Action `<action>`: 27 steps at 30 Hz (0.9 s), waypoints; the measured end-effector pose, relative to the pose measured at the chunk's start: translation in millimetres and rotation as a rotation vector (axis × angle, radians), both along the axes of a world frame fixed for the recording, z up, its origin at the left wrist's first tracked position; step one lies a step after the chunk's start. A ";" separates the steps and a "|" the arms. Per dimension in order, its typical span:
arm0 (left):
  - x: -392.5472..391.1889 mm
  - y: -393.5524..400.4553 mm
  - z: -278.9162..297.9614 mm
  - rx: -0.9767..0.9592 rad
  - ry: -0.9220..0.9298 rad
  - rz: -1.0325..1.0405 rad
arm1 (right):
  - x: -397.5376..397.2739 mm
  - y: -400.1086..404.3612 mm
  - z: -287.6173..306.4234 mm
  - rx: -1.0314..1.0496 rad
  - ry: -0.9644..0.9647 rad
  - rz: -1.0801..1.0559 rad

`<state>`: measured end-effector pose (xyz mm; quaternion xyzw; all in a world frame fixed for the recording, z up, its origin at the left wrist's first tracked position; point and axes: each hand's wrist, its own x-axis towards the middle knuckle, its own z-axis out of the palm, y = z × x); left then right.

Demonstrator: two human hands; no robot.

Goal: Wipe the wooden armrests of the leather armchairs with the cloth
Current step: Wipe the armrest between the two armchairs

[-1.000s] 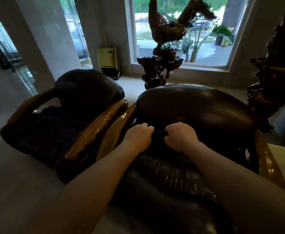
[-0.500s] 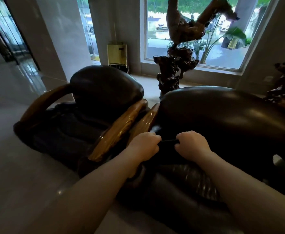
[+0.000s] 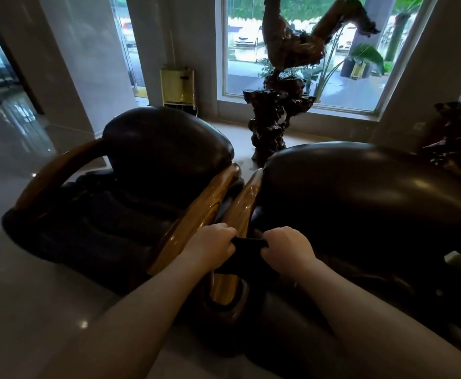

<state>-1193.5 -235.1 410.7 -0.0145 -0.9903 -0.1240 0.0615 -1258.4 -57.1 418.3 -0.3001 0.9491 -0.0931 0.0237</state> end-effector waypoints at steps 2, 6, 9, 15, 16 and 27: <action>-12.2 -8.7 -5.2 0.006 -0.017 -0.005 | -12.3 -8.2 -9.5 -0.002 -0.009 -0.018; -41.9 -25.2 -16.0 0.012 -0.098 -0.048 | -42.5 -25.9 -35.8 -0.025 -0.058 -0.059; -70.5 -40.2 -25.6 0.029 -0.155 -0.082 | -67.8 -38.4 -55.4 -0.037 -0.111 -0.096; -109.5 -59.0 -56.1 0.038 -0.252 -0.121 | -107.6 -58.7 -91.9 -0.036 -0.268 -0.150; -112.7 -61.4 -62.1 0.047 -0.268 -0.124 | -111.9 -61.2 -97.4 -0.024 -0.287 -0.151; -118.3 -103.5 -148.6 0.191 -0.588 -0.199 | -110.8 -99.4 -181.1 0.119 -0.610 -0.243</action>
